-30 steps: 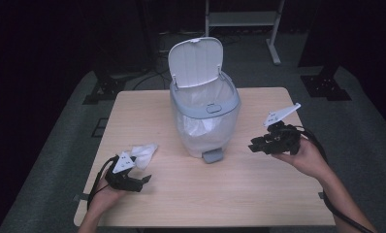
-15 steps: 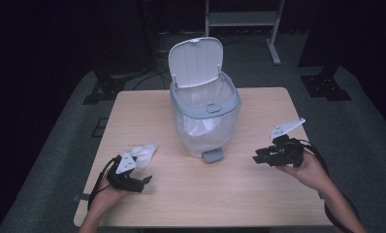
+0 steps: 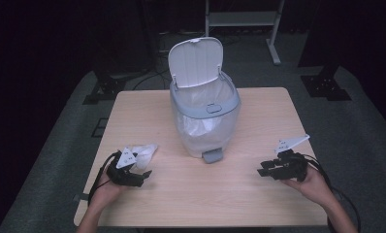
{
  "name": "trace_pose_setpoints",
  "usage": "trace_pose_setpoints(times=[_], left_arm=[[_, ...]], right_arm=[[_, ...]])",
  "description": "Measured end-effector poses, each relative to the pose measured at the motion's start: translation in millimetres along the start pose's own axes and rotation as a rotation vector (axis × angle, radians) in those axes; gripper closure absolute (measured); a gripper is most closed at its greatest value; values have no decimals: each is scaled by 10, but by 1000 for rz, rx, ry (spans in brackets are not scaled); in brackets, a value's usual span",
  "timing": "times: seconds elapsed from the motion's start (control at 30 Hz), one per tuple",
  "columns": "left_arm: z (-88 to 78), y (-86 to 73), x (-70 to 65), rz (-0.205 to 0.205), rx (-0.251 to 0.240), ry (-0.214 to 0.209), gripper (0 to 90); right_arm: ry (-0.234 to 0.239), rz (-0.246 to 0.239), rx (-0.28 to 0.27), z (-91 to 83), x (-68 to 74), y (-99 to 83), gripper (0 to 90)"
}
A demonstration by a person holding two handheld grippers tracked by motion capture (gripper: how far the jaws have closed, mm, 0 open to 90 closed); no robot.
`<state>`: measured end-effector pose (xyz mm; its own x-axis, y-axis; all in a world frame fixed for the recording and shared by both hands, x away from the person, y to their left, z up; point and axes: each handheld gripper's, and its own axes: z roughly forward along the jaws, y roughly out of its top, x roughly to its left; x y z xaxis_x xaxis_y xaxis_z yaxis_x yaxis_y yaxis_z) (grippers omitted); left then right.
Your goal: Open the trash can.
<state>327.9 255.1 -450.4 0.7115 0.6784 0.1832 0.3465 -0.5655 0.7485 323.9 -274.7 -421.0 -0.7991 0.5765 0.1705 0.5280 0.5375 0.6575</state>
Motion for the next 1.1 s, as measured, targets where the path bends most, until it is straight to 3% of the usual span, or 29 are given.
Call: trace_pose_setpoints(times=[0.33, 0.53, 0.9, 1.1], left_arm=[[70, -40, 262, -51, 48, 30, 171], [111, -82, 411, -87, 73, 22, 220], [235, -92, 447, -105, 109, -15, 324], [268, -97, 420, -116, 123, -35, 430]], right_arm=[[5, 14, -6, 46, 27, -134, 577], [9, 7, 5, 84, 60, -168, 561], [18, 22, -7, 115, 44, -224, 531], [22, 27, -17, 130, 39, -253, 494]])
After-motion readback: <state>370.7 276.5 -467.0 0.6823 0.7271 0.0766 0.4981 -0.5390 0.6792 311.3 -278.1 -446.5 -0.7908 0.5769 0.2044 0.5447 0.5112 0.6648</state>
